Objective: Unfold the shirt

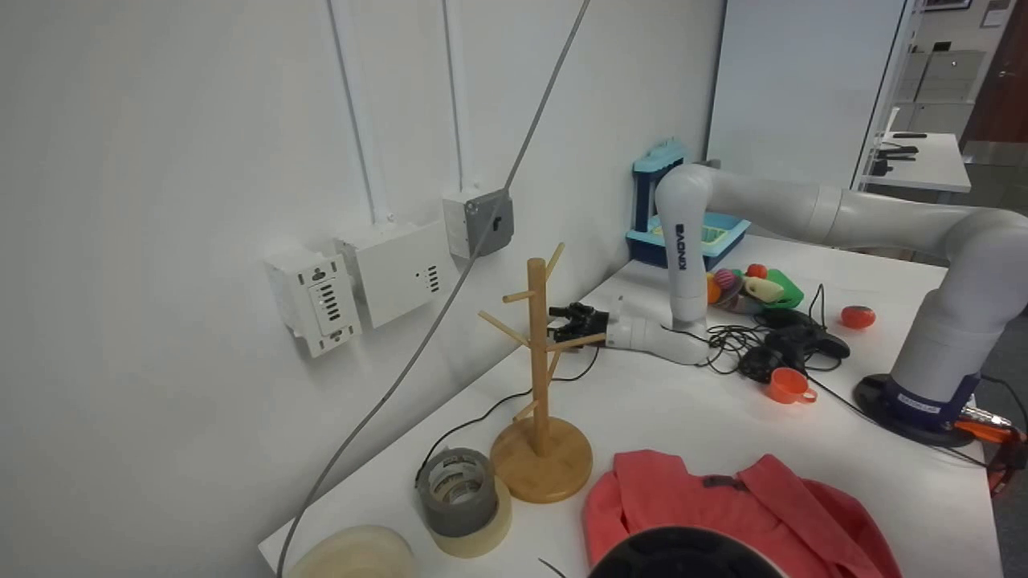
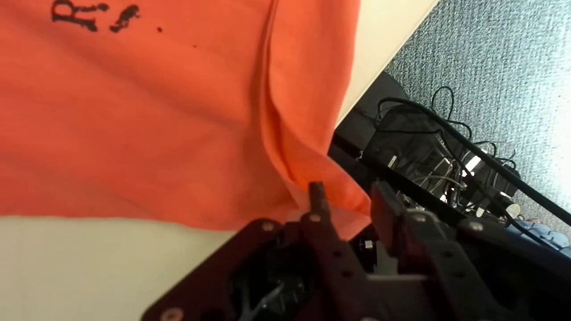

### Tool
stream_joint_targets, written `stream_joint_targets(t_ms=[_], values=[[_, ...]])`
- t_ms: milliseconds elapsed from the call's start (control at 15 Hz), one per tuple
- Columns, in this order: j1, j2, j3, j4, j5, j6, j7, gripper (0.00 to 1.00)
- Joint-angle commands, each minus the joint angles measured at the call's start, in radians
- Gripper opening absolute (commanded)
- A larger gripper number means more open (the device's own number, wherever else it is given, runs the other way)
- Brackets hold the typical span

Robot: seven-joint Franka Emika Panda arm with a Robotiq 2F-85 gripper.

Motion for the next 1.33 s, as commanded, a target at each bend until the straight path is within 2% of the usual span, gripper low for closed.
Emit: stream_joint_targets(t_ms=[0,267,333,600,800,1267], values=[[-0.014,0.001,0.019,0.022,0.042,-0.014,-0.013,0.64],[-0.021,-0.027,0.013,0.015,0.033,-0.028,-0.034,0.94],[-0.022,-0.034,0.002,0.010,0.024,-0.029,-0.036,0.99],[-0.024,-0.052,-0.072,-0.004,-0.013,-0.020,-0.022,1.00],[-0.013,-0.058,-0.162,-0.008,-0.083,0.003,-0.003,1.00],[-0.001,-0.011,-0.322,0.011,-0.209,0.027,0.060,1.00]])
